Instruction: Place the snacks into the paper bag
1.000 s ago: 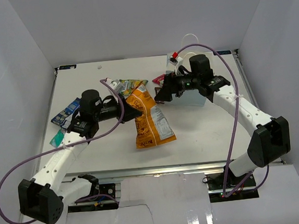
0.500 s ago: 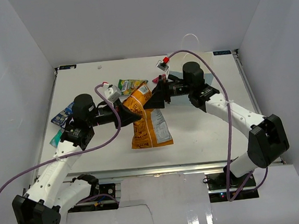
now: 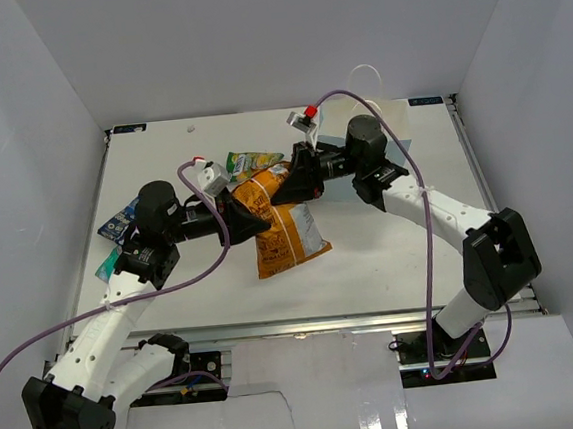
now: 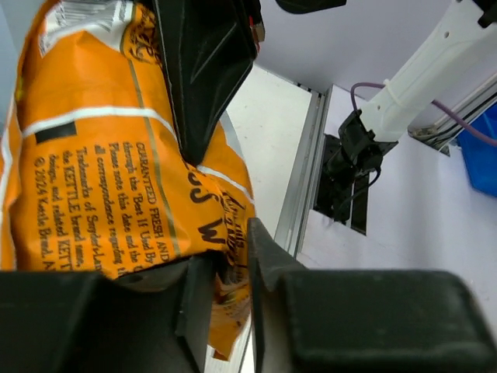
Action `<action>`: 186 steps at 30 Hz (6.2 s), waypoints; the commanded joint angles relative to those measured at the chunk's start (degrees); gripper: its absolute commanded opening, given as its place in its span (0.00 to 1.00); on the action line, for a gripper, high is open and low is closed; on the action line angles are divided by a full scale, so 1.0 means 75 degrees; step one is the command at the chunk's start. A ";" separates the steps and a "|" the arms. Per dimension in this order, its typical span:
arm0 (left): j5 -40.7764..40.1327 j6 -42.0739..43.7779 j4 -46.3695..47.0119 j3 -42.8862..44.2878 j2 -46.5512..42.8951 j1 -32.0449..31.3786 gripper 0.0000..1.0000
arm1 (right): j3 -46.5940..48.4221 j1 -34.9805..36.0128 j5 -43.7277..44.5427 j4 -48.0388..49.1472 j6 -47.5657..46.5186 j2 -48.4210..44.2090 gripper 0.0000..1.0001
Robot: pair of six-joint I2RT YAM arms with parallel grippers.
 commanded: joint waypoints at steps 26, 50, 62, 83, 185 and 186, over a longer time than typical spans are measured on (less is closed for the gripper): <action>-0.2528 -0.1482 0.1485 0.0184 0.0022 -0.0042 0.77 | 0.7769 -0.3726 0.3367 -0.4466 -0.4176 0.0197 0.08; -0.3993 -0.3285 0.0969 -0.0017 0.1135 -0.0030 0.78 | 0.3717 -0.4372 0.2434 -0.3341 -0.5570 0.0258 0.30; -0.6524 -0.6998 0.0489 0.0522 0.3099 0.0391 0.90 | 0.4454 -0.5145 0.2045 -0.4512 -0.5723 -0.0140 0.93; -0.7977 -0.9299 -0.1701 0.5655 0.9184 0.0743 0.80 | 0.1630 -0.5755 0.1553 -0.7524 -0.8206 -0.2121 0.95; -0.5329 -0.5136 -0.2662 0.0932 0.1333 0.2671 0.98 | 0.4934 -0.4922 0.1506 -0.6247 -0.8290 0.0739 0.90; -0.5283 -0.5324 -0.2803 0.1038 0.1729 0.2979 0.98 | 0.5028 -0.4946 0.1506 -0.6259 -0.8138 0.0657 0.92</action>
